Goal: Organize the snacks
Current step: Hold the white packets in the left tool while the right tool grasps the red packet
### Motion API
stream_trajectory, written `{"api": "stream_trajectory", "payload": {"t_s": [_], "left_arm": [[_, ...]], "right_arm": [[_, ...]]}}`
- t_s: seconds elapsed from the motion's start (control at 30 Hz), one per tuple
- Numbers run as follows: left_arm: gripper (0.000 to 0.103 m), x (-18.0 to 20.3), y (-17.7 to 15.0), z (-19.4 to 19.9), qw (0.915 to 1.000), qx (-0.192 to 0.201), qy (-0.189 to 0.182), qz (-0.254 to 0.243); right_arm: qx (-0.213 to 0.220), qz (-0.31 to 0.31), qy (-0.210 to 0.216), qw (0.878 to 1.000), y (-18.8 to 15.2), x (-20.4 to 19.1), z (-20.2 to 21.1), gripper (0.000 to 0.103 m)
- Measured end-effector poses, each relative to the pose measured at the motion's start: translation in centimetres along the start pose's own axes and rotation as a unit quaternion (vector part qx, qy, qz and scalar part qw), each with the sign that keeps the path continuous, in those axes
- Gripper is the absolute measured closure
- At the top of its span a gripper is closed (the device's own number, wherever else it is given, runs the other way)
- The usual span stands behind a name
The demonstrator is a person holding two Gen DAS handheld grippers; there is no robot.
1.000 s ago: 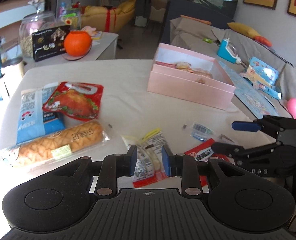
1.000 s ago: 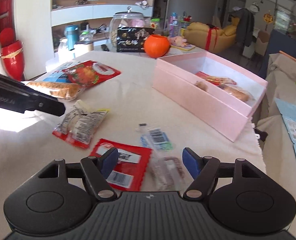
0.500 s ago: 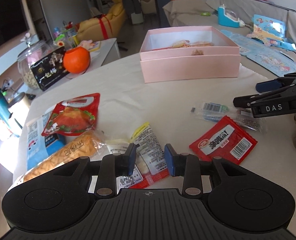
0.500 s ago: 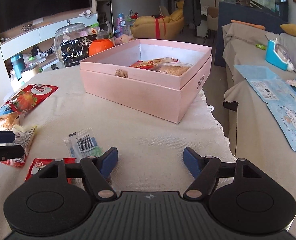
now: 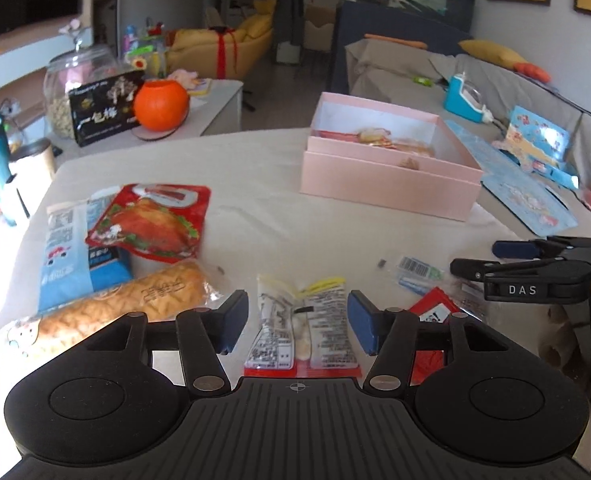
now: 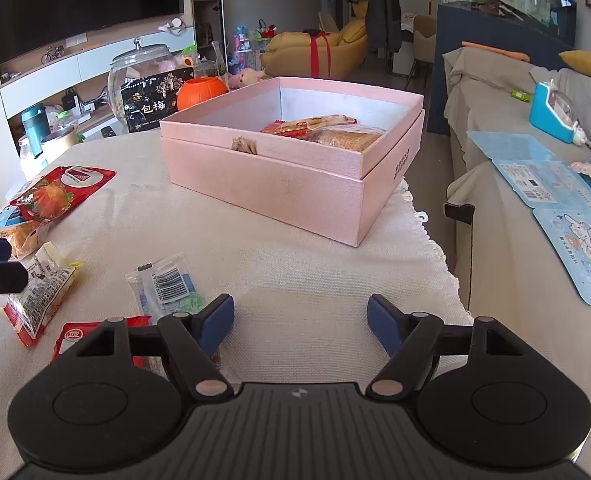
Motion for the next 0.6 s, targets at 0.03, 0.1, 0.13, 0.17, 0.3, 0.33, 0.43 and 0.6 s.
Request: {"api": "stream_trajectory", "payload": {"t_s": [0.03, 0.1, 0.13, 0.17, 0.3, 0.33, 0.43, 0.6], "left_arm": [[0.043, -0.3, -0.3, -0.2, 0.9999, -0.008, -0.003, 0.01], [0.043, -0.1, -0.7, -0.6, 0.9998, -0.019, -0.005, 0.004], [0.043, 0.2, -1.0, -1.0, 0.9997, -0.023, -0.007, -0.003], [0.043, 0.7, -1.2, -1.4, 0.9995, -0.027, -0.012, -0.01], [0.039, 1.7, -1.9, -3.1, 0.9984, -0.036, -0.012, -0.042], [0.038, 1.8, -2.1, -3.5, 0.9981, -0.037, -0.01, -0.048], [0.038, 1.8, -2.1, -3.9, 0.9979, -0.03, -0.019, -0.054], [0.039, 1.5, -2.7, -3.1, 0.9966, -0.011, -0.049, -0.066]], "right_arm": [[0.0, 0.0, 0.001, 1.0, 0.0, -0.1, 0.0, 0.027], [-0.001, 0.001, 0.002, 1.0, 0.0, -0.1, 0.0, 0.027], [-0.001, 0.001, 0.002, 1.0, 0.0, -0.2, 0.0, 0.026], [-0.001, 0.002, 0.002, 1.0, 0.0, -0.2, 0.0, 0.026], [-0.003, 0.005, 0.005, 1.0, -0.1, -0.4, 0.0, 0.023], [-0.005, 0.005, 0.008, 1.0, -0.1, -0.3, -0.1, 0.021], [-0.014, 0.009, 0.023, 1.0, -0.1, -0.5, -0.2, 0.015], [-0.027, 0.02, 0.022, 0.999, -0.3, -0.8, 0.1, 0.014]]}}
Point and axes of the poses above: each gripper's, at about its wrist camera, not at the fingertips, and z roughly against the way its jaws point, x to its right, y to its top, the point moved 8 cm from there along -z, roughly the way its jaws point, and after that the axes turned 15 degrees about x, right-handed, at the moved point
